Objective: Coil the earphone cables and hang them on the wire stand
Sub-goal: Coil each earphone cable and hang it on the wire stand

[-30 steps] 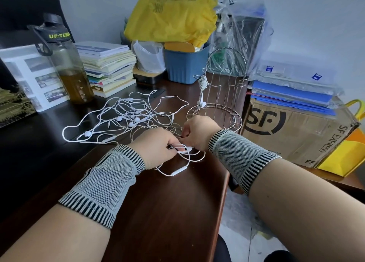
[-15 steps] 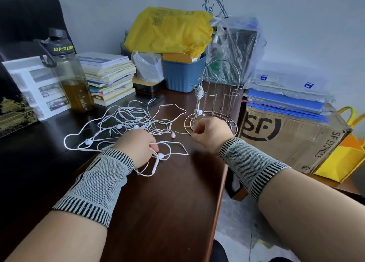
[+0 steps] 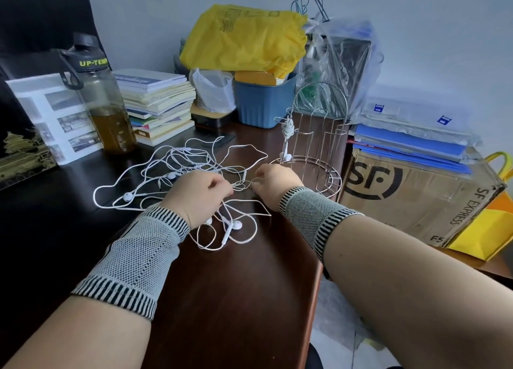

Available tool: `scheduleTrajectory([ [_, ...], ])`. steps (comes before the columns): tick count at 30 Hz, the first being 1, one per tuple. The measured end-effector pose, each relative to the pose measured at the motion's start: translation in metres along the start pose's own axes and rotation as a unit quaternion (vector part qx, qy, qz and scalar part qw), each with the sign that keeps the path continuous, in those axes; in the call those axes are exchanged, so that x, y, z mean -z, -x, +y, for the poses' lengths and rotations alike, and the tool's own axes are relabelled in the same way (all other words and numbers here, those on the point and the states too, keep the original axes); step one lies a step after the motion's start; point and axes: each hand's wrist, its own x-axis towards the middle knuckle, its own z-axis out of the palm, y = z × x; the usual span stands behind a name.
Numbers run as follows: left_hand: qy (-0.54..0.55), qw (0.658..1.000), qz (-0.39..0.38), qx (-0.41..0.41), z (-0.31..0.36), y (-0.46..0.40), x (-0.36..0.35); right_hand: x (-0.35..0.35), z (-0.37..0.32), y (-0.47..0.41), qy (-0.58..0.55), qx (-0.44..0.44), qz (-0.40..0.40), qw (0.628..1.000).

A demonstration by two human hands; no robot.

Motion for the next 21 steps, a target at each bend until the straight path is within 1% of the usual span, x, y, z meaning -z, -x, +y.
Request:
scheduleTrajectory([
  [3, -0.049, 0.997, 0.053, 0.013, -0.005, -0.003, -0.008, -0.004, -0.003, -0.005, 0.066, -0.01, -0.009, 0.998],
  [5, -0.067, 0.995, 0.068, 0.019, -0.009, -0.004, -0.012, -0.003, -0.005, -0.003, 0.079, -0.012, -0.01, 0.997],
  [7, -0.081, 0.993, 0.082, 0.03, -0.01, -0.005, -0.013, 0.003, -0.004, 0.001, 0.036, -0.016, 0.008, 0.999],
  [8, -0.087, 0.992, 0.091, 0.032, -0.01, -0.005, -0.013, 0.008, -0.003, 0.005, 0.0, -0.011, 0.03, 0.999],
  [11, -0.075, 0.991, 0.105, 0.033, -0.008, -0.004, -0.011, 0.032, 0.001, 0.019, -0.095, 0.042, 0.109, 0.989],
  [13, -0.05, 0.993, 0.106, 0.024, -0.004, -0.003, -0.009, 0.054, 0.004, 0.03, -0.156, 0.081, 0.141, 0.974],
  [17, -0.025, 0.993, 0.116, -0.022, 0.013, -0.001, -0.002, 0.088, 0.007, 0.039, -0.222, 0.136, 0.149, 0.954],
  [19, -0.024, 0.994, 0.105, -0.037, 0.026, -0.003, 0.001, 0.102, 0.004, 0.043, -0.24, 0.153, 0.151, 0.947],
  [21, -0.016, 0.995, 0.092, -0.047, 0.04, -0.008, 0.005, 0.114, -0.001, 0.048, -0.275, 0.167, 0.135, 0.937],
])
